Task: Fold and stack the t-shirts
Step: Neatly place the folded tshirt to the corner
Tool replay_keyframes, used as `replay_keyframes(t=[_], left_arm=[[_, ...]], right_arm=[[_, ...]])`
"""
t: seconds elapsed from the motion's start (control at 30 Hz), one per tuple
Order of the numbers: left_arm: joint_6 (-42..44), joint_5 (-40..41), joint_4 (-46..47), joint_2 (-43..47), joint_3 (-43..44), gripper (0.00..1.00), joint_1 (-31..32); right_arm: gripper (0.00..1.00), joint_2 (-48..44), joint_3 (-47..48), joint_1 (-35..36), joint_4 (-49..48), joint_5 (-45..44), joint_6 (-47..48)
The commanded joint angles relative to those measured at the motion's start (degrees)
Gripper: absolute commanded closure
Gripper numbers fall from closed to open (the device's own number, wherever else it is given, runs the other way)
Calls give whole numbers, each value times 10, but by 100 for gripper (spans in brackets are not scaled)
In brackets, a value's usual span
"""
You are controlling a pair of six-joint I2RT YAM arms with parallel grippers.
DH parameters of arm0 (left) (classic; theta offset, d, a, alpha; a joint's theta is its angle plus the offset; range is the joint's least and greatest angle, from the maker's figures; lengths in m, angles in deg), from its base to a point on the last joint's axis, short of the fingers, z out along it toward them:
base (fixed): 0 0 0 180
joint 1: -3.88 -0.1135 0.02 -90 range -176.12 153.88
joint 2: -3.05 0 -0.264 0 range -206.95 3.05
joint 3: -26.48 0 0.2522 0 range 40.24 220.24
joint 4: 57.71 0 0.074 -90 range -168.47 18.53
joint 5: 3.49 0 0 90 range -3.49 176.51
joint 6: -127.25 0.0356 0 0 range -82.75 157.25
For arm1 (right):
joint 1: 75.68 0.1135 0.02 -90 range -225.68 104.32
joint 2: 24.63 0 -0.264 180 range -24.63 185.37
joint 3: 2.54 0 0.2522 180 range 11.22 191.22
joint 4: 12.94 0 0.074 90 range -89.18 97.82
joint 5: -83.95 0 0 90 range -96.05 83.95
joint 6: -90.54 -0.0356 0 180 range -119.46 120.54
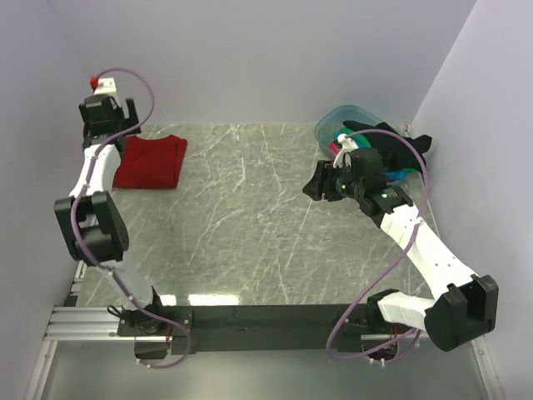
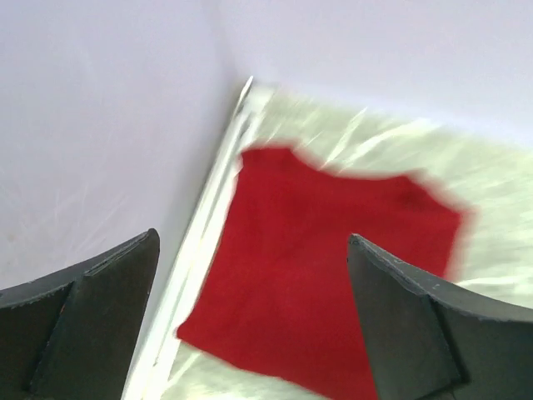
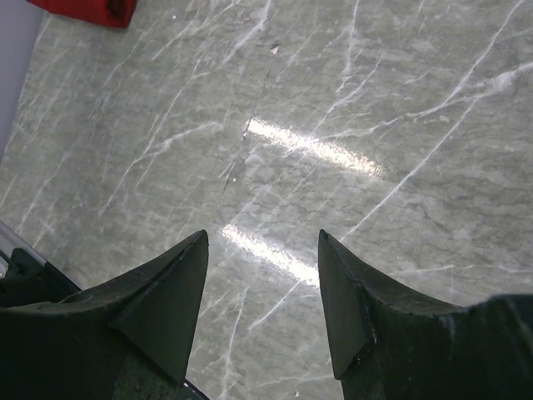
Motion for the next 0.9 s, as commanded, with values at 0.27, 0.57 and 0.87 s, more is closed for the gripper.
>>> replay_keyframes(t=[0.27,0.57,0.87], left_arm=[[-185,103,89,290,-215,1,231],[-277,184,79,401,-398,1,444],[-335,215,62,451,-442,1,539]], right_arm=[[37,-19,-14,-4,-29,-30,10],[37,-27,-21,-4,-34,-77,14],[38,-25,-28,-4,-45,-106,18]])
